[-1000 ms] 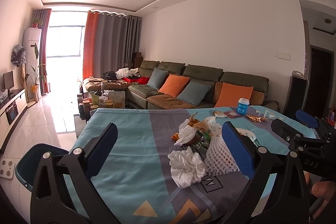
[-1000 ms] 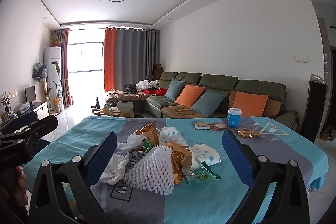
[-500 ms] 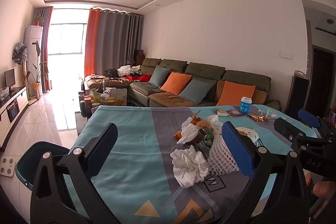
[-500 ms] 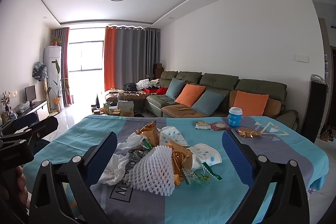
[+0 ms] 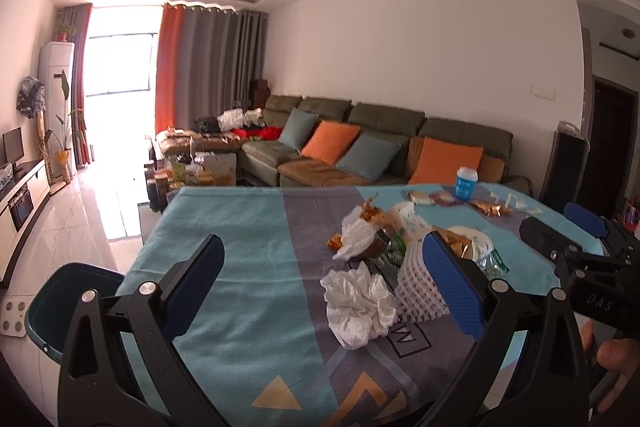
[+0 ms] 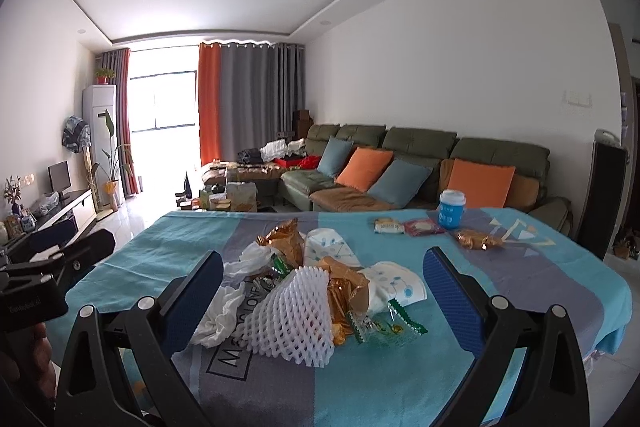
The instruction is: Collect trash
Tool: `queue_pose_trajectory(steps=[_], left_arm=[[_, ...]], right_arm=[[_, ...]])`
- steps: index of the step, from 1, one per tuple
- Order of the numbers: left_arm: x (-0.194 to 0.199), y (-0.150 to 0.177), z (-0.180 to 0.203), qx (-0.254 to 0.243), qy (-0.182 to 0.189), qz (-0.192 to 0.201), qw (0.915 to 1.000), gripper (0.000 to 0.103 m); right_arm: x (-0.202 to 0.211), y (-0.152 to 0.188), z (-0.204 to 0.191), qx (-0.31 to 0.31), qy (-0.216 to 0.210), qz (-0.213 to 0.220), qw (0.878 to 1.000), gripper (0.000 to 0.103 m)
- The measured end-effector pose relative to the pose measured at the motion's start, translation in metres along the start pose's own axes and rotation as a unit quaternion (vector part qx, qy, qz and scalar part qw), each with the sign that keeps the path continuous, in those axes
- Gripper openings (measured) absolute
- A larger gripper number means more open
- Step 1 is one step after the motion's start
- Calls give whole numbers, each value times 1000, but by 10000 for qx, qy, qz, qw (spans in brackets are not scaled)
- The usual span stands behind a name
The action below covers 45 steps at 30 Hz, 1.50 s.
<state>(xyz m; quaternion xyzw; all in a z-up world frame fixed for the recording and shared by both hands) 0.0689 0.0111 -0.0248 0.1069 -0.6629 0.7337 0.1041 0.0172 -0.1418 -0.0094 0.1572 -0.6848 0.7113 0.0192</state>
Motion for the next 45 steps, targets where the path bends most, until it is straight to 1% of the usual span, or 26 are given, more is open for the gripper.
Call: queue_pose_trajectory(steps=[4, 5, 9, 13, 17, 18, 19, 21, 26, 28, 30, 32, 35, 37, 38, 39, 41, 42, 43, 44, 45], left_arm=[[-20, 7, 5, -62, 135, -394, 9991, 98], [-27, 10, 6, -63, 217, -539, 9983, 98], [-49, 20, 8, -90, 336, -964, 9947, 98], [-70, 31, 10, -130, 350, -1315, 9906, 98], [-87, 44, 11, -177, 323, -1663, 9854, 98], [-90, 47, 12, -183, 353, -1731, 9841, 96], [-93, 48, 12, -191, 380, -1798, 9828, 92], [-102, 53, 15, -253, 395, -1936, 9800, 85], [-114, 62, 24, -358, 492, -2086, 9761, 81], [-117, 64, 27, -399, 532, -2143, 9745, 75], [-119, 68, 29, -443, 570, -2234, 9720, 70], [-123, 72, 31, -482, 609, -2309, 9699, 67], [-125, 77, 34, -517, 643, -2401, 9672, 62], [-128, 80, 35, -539, 646, -2473, 9653, 56], [-128, 80, 36, -543, 650, -2504, 9644, 54], [-129, 81, 36, -541, 680, -2527, 9636, 49], [-130, 84, 37, -569, 696, -2570, 9622, 45], [-130, 85, 37, -566, 717, -2565, 9622, 38], [-129, 85, 38, -558, 734, -2562, 9622, 33], [-129, 85, 38, -553, 738, -2549, 9626, 31], [-128, 85, 38, -556, 756, -2547, 9624, 25]], right_arm=[[-19, 4, 7, -119, -129, -363, 9992, 97], [-22, 6, 7, -138, -145, -436, 9988, 97], [-42, 13, 13, -291, -272, -851, 9956, 97], [-61, 21, 13, -398, -435, -1191, 9911, 97], [-76, 25, 10, -346, -536, -1397, 9881, 96], [-79, 24, 11, -330, -560, -1426, 9876, 94], [-82, 25, 8, -315, -633, -1476, 9865, 89], [-89, 27, 5, -306, -732, -1599, 9839, 85], [-102, 34, 1, -277, -906, -1869, 9778, 75], [-109, 39, 1, -297, -954, -2015, 9744, 68], [-113, 43, 0, -317, -987, -2126, 9716, 64], [-114, 47, -2, -346, -1033, -2209, 9692, 61], [-117, 52, -3, -365, -1112, -2314, 9658, 50], [-118, 54, -4, -368, -1163, -2364, 9640, 44], [-119, 55, -4, -372, -1182, -2381, 9633, 42], [-119, 55, -4, -379, -1200, -2384, 9630, 39], [-118, 55, -4, -391, -1218, -2381, 9628, 34], [-117, 54, -4, -405, -1222, -2363, 9631, 30], [-116, 53, -4, -407, -1242, -2353, 9631, 27], [-116, 53, -4, -404, -1255, -2350, 9630, 25], [-115, 52, -4, -407, -1269, -2343, 9630, 22]])
Point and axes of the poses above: each gripper's, at about its wrist camera, not at the fingertips, and x roughly against the way its jaws point, z to its right, y to its underside, the point moved 5 cm from there along -x, roughly the way its jaws point, and after that the axes turned 2 degrees about x, right-handed, at the moved point
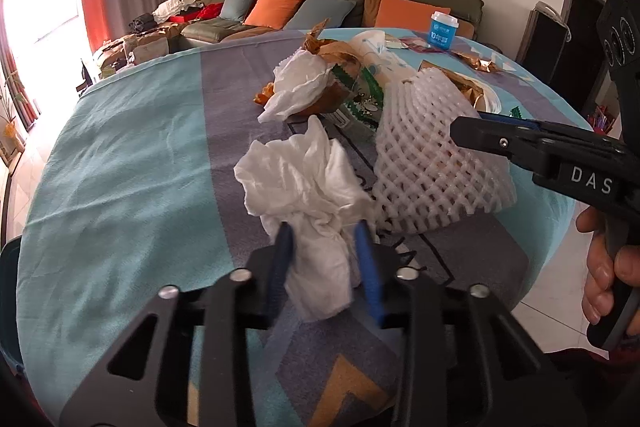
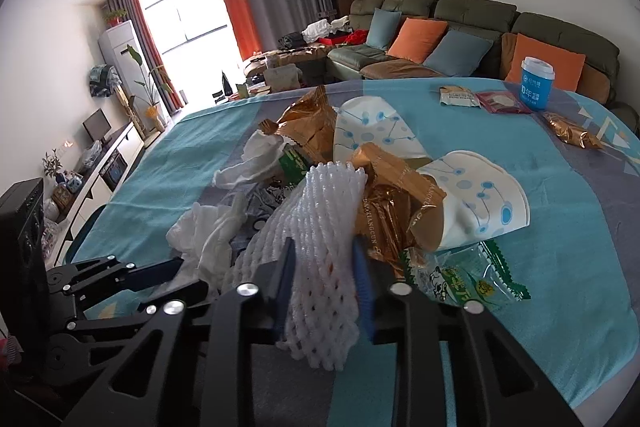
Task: Collect trash
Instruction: 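Grasp the white foam net with the right gripper while the left grasps the white tissue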
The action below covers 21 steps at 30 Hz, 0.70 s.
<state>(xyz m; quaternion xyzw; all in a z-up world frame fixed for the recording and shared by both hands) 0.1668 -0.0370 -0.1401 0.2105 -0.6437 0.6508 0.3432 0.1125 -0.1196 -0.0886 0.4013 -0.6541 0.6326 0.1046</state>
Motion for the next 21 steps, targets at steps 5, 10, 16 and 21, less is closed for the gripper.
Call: queue_pose_trajectory(steps=[5, 10, 16, 21], left_arm=[[1, 3, -6, 146, 84, -4, 9999, 7], [12, 2, -12, 274, 124, 169, 9994, 5], [39, -6, -27, 428, -35, 621, 9971, 5], [70, -15, -49, 605, -231, 1016, 9927, 5]], right_arm=[[7, -2, -6, 56, -78, 72, 9999, 12], [16, -5, -11, 95, -94, 203, 9997, 11], [36, -17, -22, 185, -102, 532, 9984, 11], [50, -32, -27, 224, -121, 799, 9965, 11]])
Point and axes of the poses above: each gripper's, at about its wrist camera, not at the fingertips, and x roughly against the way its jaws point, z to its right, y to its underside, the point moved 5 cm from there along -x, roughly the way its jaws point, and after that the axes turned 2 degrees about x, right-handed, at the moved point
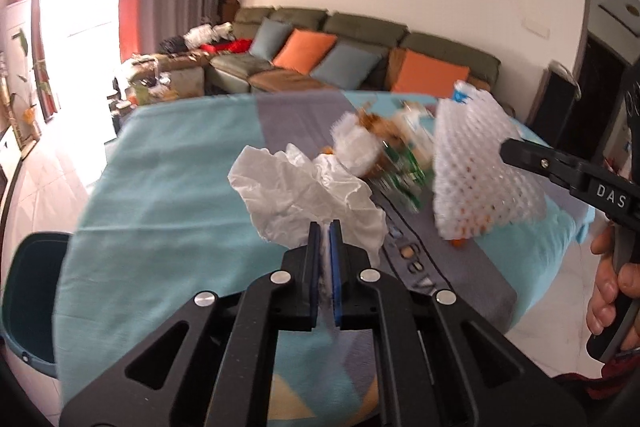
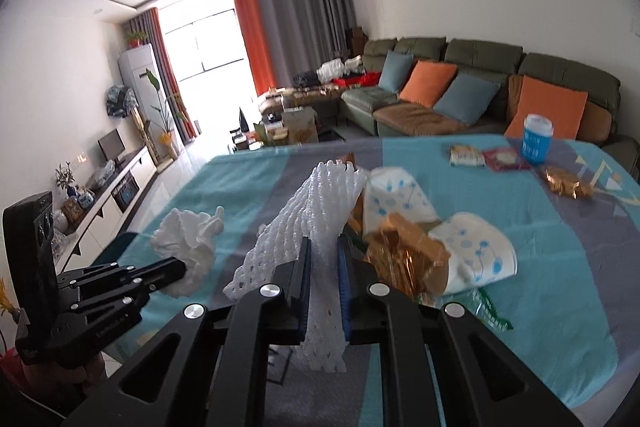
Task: Collect trash
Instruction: 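Grasp the white foam net with the right gripper while the left grasps the white tissue, then carry the foam net and tissue to the teal bin and release both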
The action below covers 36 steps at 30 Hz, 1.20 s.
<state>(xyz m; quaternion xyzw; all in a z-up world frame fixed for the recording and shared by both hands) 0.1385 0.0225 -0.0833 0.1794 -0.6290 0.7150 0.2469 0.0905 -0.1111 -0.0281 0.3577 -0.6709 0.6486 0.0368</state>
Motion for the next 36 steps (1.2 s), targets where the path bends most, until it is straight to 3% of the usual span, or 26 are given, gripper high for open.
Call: queue_pose_trajectory(steps=[10, 16, 26, 31, 36], left_arm=[[58, -23, -62, 306, -786, 681, 9941, 5], [97, -22, -116, 642, -1475, 894, 9829, 5], [157, 10, -223, 1404, -2520, 832, 9539, 5], [171, 38, -269, 1694, -2725, 590, 9453, 5], [158, 66, -300, 1962, -2720, 295, 9416, 5]], right_arm=[[-18, -41, -51, 562, -612, 285, 9961, 11], [-46, -59, -108, 1005, -1232, 276, 9869, 11], [-102, -66, -233, 1797, -2352, -226, 9549, 11], [-144, -52, -297, 2180, -2619, -752, 9371, 11], [-180, -29, -341, 2384, -2652, -1376, 9241, 11]])
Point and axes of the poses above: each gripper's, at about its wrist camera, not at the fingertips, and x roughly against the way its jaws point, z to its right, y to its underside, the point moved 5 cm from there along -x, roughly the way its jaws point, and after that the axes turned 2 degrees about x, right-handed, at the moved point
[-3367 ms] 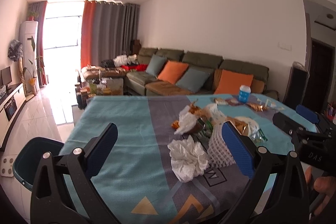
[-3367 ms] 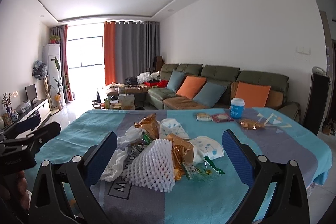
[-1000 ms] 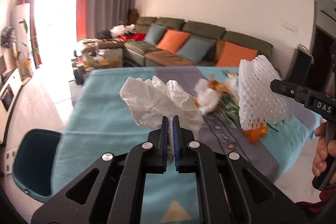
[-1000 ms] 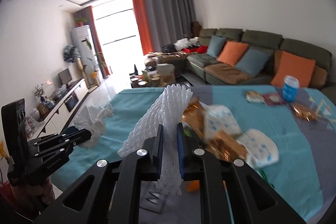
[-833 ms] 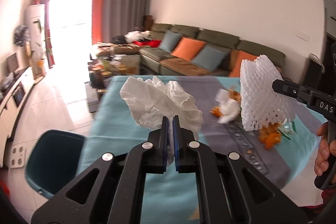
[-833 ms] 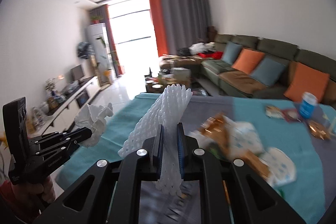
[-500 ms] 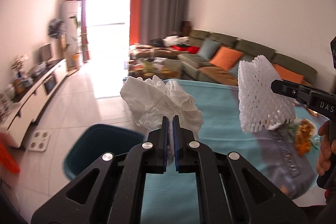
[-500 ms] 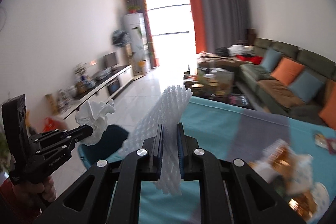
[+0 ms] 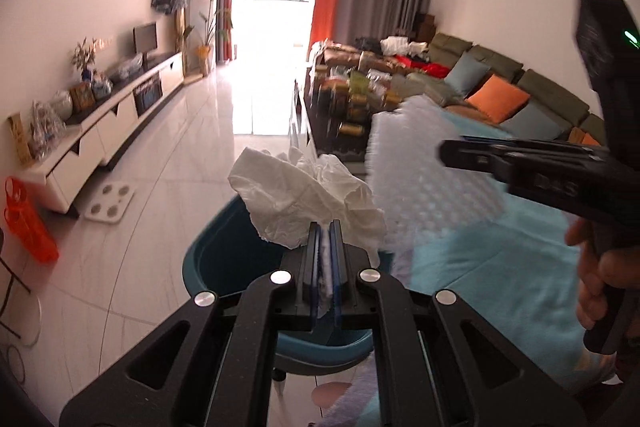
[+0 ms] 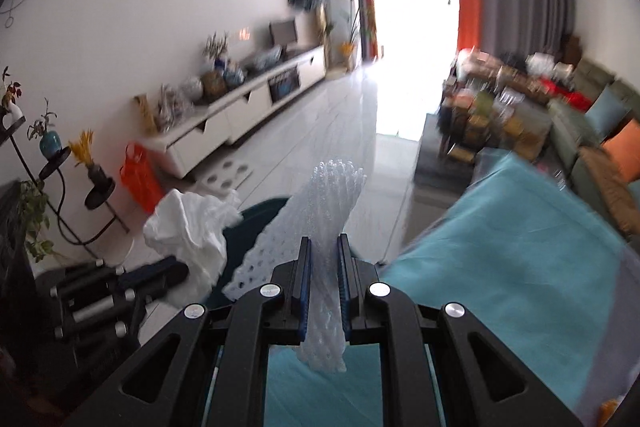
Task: Collect trash
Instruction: 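Carry the foam net and tissue to the teal bin and release both, then swing both tools back over the table toward the remaining trash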
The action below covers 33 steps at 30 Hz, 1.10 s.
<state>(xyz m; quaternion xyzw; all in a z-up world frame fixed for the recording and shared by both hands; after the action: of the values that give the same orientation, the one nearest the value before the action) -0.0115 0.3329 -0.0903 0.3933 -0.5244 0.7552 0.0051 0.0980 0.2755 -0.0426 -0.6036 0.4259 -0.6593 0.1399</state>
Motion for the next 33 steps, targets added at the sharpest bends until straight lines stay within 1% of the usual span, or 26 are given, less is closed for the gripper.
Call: queue_pose_trajectory(steps=[3, 5, 7, 8, 10, 11, 12, 13, 15, 16, 17, 19, 20, 21, 22, 23, 24, 25, 26, 28, 29, 32, 33], left_arm=[[-23, 14, -10, 98, -57, -295, 9995, 5], [-39, 25, -18, 159, -48, -507, 9986, 5], [-53, 31, -20, 174, 14, -727, 9972, 5], [-61, 33, -15, 190, 0, -762, 9969, 5], [-70, 36, -14, 175, -57, -808, 9966, 8], [-73, 39, -7, 202, -74, -797, 9966, 8], [-75, 39, -5, 242, -80, -785, 9966, 12], [-76, 40, -5, 279, -65, -793, 9964, 23], [-77, 39, -5, 313, -85, -739, 9967, 35], [-76, 39, -1, 282, -120, -708, 9970, 42], [-76, 37, 1, 253, -145, -694, 9972, 46], [-72, 32, 3, 283, -134, -594, 9977, 60], [-67, 33, 8, 268, -159, -540, 9981, 64], [-63, 29, 8, 252, -231, -461, 9983, 74], [-59, 27, 8, 261, -273, -397, 9985, 83], [-52, 21, 8, 301, -290, -283, 9987, 86], [-44, 17, 7, 340, -325, -179, 9987, 94], [-36, 10, 5, 412, -411, -27, 9983, 97], [-27, 7, 3, 464, -429, 73, 9980, 97], [-13, -2, 0, 565, -488, 216, 9970, 97], [-6, -8, -1, 639, -560, 297, 9959, 97], [13, -20, 1, 773, -552, 473, 9944, 97], [19, -22, 4, 774, -569, 520, 9940, 97]], right_arm=[[-33, 5, -2, -12, -17, -447, 9990, 11], [-47, 8, -5, -17, -7, -631, 9980, 11], [-61, 13, -9, -44, -101, -934, 9956, 13], [-65, 13, -11, -32, -67, -948, 9955, 15], [-71, 14, -17, 3, -65, -1031, 9947, 27], [-71, 14, -18, -53, -82, -1036, 9946, 29], [-71, 13, -17, -56, -64, -1007, 9949, 33], [-72, 11, -17, -77, -89, -992, 9950, 39], [-70, 8, -16, -133, -96, -912, 9957, 40], [-68, 7, -15, -161, -98, -879, 9959, 42], [-72, 6, -11, -205, -118, -861, 9960, 43], [-65, 3, -8, -264, -83, -740, 9969, 43], [-63, 2, -6, -297, -110, -709, 9970, 44], [-62, 1, -4, -320, -113, -667, 9972, 45], [-60, 0, -1, -324, -85, -620, 9975, 49], [-52, -2, 1, -337, -46, -510, 9981, 51], [-47, -3, 4, -358, -46, -425, 9984, 56], [-45, -4, 8, -376, -34, -372, 9986, 59], [-38, -5, 11, -409, -8, -276, 9988, 61], [-24, -6, 16, -425, 74, -90, 9990, 71], [-18, -6, 19, -424, 119, 0, 9990, 74], [2, -6, 29, -476, 241, 243, 9983, 81], [8, -6, 32, -490, 293, 316, 9979, 85]])
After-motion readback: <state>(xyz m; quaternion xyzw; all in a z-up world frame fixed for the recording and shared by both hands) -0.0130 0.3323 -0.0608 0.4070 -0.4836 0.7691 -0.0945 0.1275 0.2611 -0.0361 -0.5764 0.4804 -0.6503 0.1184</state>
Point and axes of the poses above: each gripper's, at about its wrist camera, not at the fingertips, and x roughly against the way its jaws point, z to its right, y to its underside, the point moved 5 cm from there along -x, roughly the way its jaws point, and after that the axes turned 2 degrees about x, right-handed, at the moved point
